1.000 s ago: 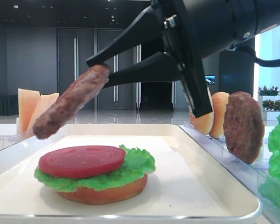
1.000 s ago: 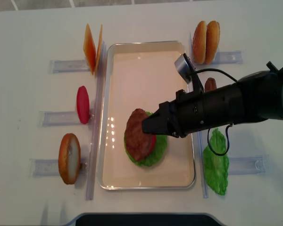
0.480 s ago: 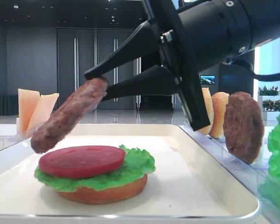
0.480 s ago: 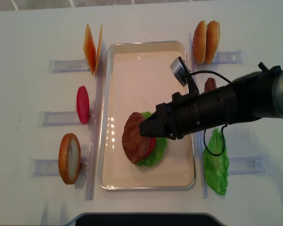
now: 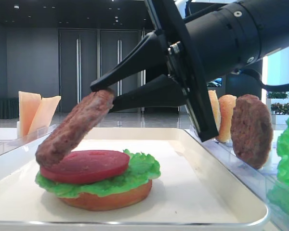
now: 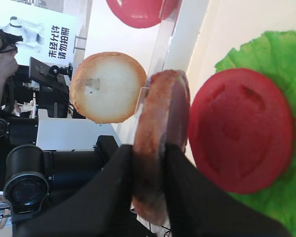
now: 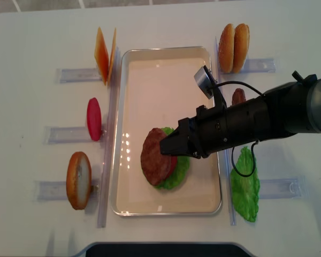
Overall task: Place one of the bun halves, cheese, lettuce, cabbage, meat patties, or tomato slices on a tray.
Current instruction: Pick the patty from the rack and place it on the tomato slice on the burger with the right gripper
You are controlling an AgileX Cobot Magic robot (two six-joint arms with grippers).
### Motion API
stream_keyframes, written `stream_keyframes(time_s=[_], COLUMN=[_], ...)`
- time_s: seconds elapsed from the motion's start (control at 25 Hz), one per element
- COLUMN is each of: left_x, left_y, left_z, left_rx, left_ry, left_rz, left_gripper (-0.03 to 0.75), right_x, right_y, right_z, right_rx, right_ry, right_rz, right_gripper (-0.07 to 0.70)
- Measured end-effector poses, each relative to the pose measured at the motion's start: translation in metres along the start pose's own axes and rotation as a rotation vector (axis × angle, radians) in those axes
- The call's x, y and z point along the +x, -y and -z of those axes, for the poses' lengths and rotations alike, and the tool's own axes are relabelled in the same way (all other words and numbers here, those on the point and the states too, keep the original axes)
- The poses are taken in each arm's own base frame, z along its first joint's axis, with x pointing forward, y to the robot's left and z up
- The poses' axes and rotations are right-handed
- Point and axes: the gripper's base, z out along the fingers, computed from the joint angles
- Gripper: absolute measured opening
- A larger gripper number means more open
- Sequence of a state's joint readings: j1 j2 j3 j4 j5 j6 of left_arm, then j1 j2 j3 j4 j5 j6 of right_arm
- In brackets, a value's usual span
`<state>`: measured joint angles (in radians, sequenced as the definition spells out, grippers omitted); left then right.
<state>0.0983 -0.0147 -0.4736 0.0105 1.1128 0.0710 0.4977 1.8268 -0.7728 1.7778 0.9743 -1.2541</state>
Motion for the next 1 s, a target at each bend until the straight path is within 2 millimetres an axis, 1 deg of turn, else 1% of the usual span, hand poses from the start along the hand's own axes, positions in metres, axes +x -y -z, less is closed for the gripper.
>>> stream_keyframes(time_s=[0.68,1.0], left_x=[0.0,0.0], left_y=[0.0,0.0], left_z=[0.0,0.0], left_rx=[0.0,0.0], left_ry=[0.0,0.0], left_rz=[0.0,0.0], left_gripper=[0.391,0.391], right_x=[0.0002,-0.0008], right_y=[0.0001,0.0031], right_z=[0.0,0.0001], right_rx=[0.001,0.034], right_ry=[-0.002,0.009], right_rz=[0.006,0.009], right_gripper=[0.172,0.251])
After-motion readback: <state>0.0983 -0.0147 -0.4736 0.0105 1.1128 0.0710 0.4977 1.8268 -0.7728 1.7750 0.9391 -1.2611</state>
